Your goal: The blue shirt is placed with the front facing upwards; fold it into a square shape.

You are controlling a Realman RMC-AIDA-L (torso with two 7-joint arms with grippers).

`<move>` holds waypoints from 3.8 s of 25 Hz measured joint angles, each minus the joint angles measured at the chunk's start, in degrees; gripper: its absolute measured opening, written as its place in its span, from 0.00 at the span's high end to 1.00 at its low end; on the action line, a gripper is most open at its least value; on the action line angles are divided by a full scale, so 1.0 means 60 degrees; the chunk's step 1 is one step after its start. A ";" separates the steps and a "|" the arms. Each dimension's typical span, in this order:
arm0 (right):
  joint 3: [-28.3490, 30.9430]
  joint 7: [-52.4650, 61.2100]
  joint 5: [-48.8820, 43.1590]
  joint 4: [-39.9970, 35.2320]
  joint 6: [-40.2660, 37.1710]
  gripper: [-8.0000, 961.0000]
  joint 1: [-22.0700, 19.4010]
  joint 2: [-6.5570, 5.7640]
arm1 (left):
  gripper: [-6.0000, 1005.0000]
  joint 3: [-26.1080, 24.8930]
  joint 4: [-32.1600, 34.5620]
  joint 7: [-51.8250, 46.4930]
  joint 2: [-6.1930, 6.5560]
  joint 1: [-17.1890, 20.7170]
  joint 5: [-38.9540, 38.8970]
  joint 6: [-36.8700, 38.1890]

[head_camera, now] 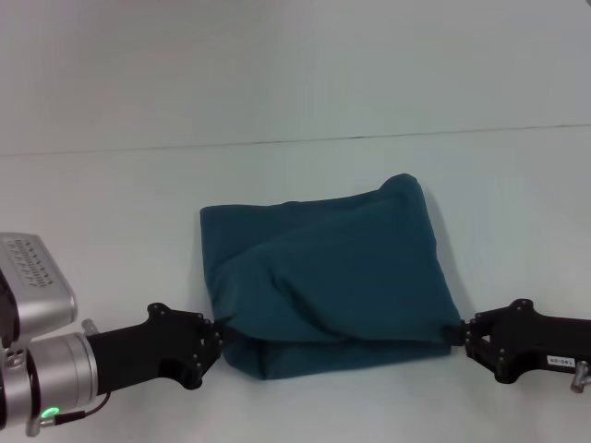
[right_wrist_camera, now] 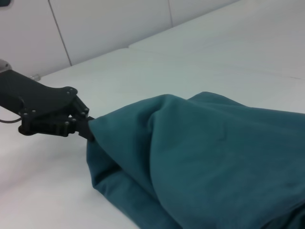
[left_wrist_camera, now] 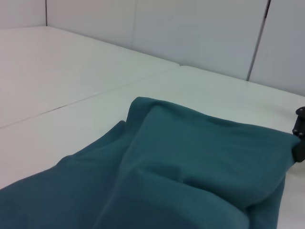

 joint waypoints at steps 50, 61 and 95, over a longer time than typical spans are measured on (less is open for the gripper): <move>0.1970 0.1194 0.0349 -0.0469 -0.0662 0.27 -0.0236 -0.0196 | 0.51 0.0330 0.0000 0.1397 -0.0040 0.0443 -0.3583 -0.0346; 0.2493 0.0907 0.0402 -0.0374 -0.0693 0.27 -0.0243 -0.0005 | 0.46 0.0753 0.2271 0.2137 -0.0044 -0.1627 -0.3961 -0.2082; 0.2749 -0.2665 0.2833 0.1916 -0.0368 0.37 0.0432 0.0073 | 0.46 0.1913 0.0135 0.0302 0.0019 0.0050 -0.2553 -0.2382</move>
